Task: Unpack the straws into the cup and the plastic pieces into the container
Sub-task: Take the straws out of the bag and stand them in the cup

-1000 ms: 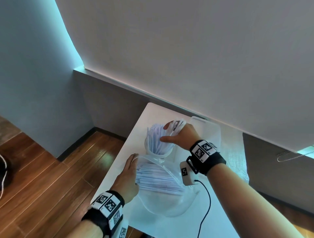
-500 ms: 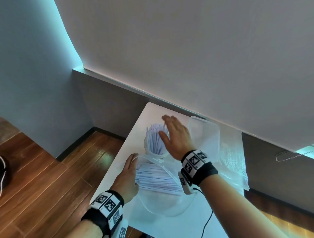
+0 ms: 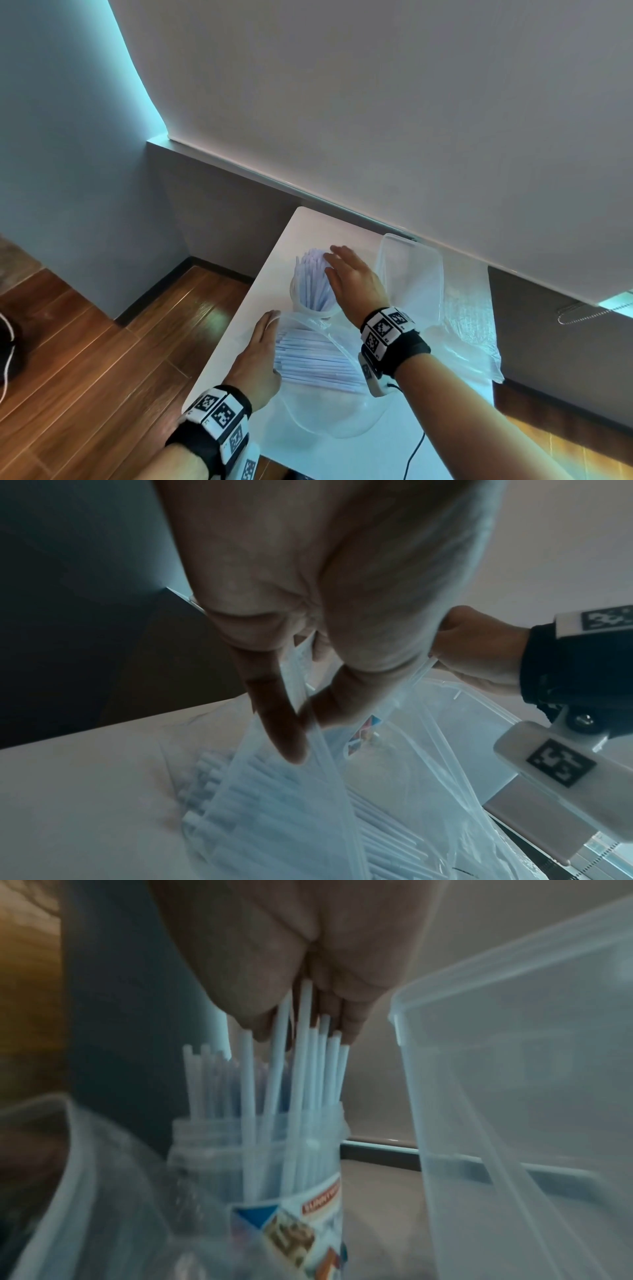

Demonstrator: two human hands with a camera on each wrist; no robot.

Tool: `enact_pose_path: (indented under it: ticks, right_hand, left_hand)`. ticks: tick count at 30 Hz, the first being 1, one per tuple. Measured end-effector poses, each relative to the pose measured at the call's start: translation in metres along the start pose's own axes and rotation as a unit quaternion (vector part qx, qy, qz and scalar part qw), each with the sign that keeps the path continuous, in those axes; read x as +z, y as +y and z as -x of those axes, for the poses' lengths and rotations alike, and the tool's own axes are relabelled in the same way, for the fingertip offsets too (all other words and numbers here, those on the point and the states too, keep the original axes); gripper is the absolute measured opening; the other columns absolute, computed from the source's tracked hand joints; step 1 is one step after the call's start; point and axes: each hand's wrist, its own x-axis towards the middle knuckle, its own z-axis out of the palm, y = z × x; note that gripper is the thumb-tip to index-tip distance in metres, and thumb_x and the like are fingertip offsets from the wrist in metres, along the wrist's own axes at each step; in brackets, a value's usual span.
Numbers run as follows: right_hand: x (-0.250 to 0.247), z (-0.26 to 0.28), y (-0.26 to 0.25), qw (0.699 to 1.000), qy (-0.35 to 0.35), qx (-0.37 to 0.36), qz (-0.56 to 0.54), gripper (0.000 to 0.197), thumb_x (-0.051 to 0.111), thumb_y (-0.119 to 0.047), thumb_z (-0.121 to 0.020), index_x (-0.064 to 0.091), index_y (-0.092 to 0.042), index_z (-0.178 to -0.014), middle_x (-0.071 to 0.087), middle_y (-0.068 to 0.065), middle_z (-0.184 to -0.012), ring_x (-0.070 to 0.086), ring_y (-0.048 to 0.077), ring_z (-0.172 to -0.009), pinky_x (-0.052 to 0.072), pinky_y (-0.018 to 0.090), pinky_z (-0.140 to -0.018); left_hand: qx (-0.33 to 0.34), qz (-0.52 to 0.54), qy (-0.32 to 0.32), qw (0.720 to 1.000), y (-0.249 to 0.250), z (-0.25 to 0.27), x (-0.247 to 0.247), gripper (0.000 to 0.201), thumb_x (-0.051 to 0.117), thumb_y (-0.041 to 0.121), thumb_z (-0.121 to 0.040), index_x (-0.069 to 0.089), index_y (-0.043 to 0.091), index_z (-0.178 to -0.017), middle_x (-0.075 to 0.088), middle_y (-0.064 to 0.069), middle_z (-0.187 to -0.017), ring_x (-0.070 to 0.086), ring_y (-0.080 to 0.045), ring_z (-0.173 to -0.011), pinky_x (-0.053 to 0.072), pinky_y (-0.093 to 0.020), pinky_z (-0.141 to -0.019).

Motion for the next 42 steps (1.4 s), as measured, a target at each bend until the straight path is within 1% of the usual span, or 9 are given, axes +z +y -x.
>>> enact_pose_path:
  ticks: [6, 12, 16, 24, 29, 32, 36, 40, 42]
  right_hand:
    - [-0.002, 0.005, -0.011, 0.997, -0.061, 0.019, 0.051, 0.071, 0.001, -0.056, -0.095, 0.020, -0.022, -0.154, 0.013, -0.006, -0.161, 0.006, 0.012, -0.149, 0.006, 0.031, -0.121]
    - [0.006, 0.009, -0.017, 0.984, -0.131, 0.009, 0.120, 0.077, -0.006, -0.062, -0.090, 0.000, -0.021, -0.155, -0.006, -0.004, -0.162, -0.006, 0.015, -0.149, 0.006, 0.039, -0.122]
    - [0.004, 0.001, -0.023, 0.995, -0.058, 0.032, 0.079, 0.069, 0.004, -0.057, -0.096, 0.001, -0.021, -0.155, -0.005, -0.004, -0.163, -0.006, 0.016, -0.149, 0.001, 0.036, -0.121]
    - [0.002, -0.009, -0.033, 0.991, -0.109, 0.038, 0.069, 0.057, 0.009, -0.048, -0.102, 0.012, -0.025, -0.154, 0.006, -0.004, -0.163, -0.001, 0.018, -0.150, 0.006, 0.042, -0.121]
    - [-0.034, 0.006, -0.059, 0.995, 0.055, -0.073, -0.036, 0.041, 0.032, -0.023, -0.090, 0.060, -0.017, -0.119, 0.062, 0.003, -0.123, 0.058, 0.025, -0.111, 0.048, 0.040, -0.092]
    - [-0.024, 0.039, -0.069, 0.987, -0.066, -0.141, -0.040, 0.031, 0.042, -0.006, -0.080, 0.065, -0.018, -0.097, 0.068, 0.004, -0.093, 0.065, 0.031, -0.076, 0.055, 0.040, -0.064]
    - [0.029, 0.076, -0.054, 0.949, -0.305, -0.046, 0.065, 0.032, 0.046, -0.004, -0.089, 0.061, -0.016, -0.115, 0.061, 0.009, -0.115, 0.060, 0.035, -0.101, 0.051, 0.043, -0.082]
    - [0.078, 0.098, -0.033, 0.939, -0.317, 0.027, 0.127, 0.031, 0.059, 0.002, -0.082, 0.060, -0.010, -0.111, 0.059, 0.010, -0.108, 0.059, 0.033, -0.097, 0.052, 0.041, -0.078]
    - [0.095, 0.107, -0.027, 0.939, -0.302, 0.032, 0.164, 0.037, 0.084, -0.005, -0.051, 0.066, -0.015, -0.082, 0.061, 0.003, -0.080, 0.062, 0.026, -0.067, 0.052, 0.033, -0.054]
  left_hand:
    - [0.003, -0.002, 0.000, 1.000, 0.002, 0.000, -0.001, 0.107, 0.070, -0.001, -0.083, -0.005, 0.030, -0.153, 0.001, 0.013, -0.157, 0.031, -0.019, -0.140, 0.052, -0.031, -0.099]
    - [0.006, -0.008, 0.002, 1.000, 0.003, 0.000, -0.001, 0.107, 0.071, 0.001, -0.083, -0.005, 0.031, -0.152, 0.001, 0.011, -0.157, 0.029, -0.019, -0.141, 0.052, -0.031, -0.099]
    - [0.006, -0.012, 0.003, 1.000, 0.003, 0.000, -0.001, 0.108, 0.071, 0.001, -0.083, -0.006, 0.031, -0.152, 0.003, 0.011, -0.156, 0.030, -0.018, -0.140, 0.052, -0.031, -0.099]
    - [0.008, -0.009, 0.007, 1.000, 0.001, -0.002, 0.000, 0.109, 0.072, 0.002, -0.082, -0.007, 0.031, -0.151, 0.006, 0.010, -0.155, 0.032, -0.016, -0.137, 0.051, -0.029, -0.100]
    - [0.030, 0.016, 0.019, 0.999, -0.006, -0.003, 0.002, 0.106, 0.068, -0.004, -0.079, -0.002, 0.032, -0.151, 0.009, 0.013, -0.154, 0.035, -0.016, -0.136, 0.053, -0.024, -0.095]
    - [0.048, 0.028, 0.029, 0.998, -0.009, -0.002, 0.001, 0.098, 0.061, -0.008, -0.079, 0.006, 0.029, -0.151, 0.008, 0.012, -0.157, 0.046, -0.016, -0.128, 0.052, -0.017, -0.087]
    - [0.043, 0.008, 0.024, 0.999, -0.013, -0.001, 0.004, 0.103, 0.068, -0.007, -0.077, 0.007, 0.031, -0.150, 0.004, 0.014, -0.157, 0.054, -0.017, -0.119, 0.057, -0.021, -0.083]
    - [0.046, -0.015, 0.029, 0.998, -0.014, 0.003, 0.007, 0.100, 0.064, -0.006, -0.081, 0.004, 0.025, -0.154, -0.002, 0.013, -0.160, 0.040, -0.017, -0.136, 0.048, -0.023, -0.098]
    - [0.046, -0.015, 0.031, 0.998, -0.015, 0.005, 0.008, 0.098, 0.062, -0.006, -0.081, 0.004, 0.026, -0.153, -0.003, 0.016, -0.159, 0.041, -0.017, -0.135, 0.047, -0.024, -0.100]
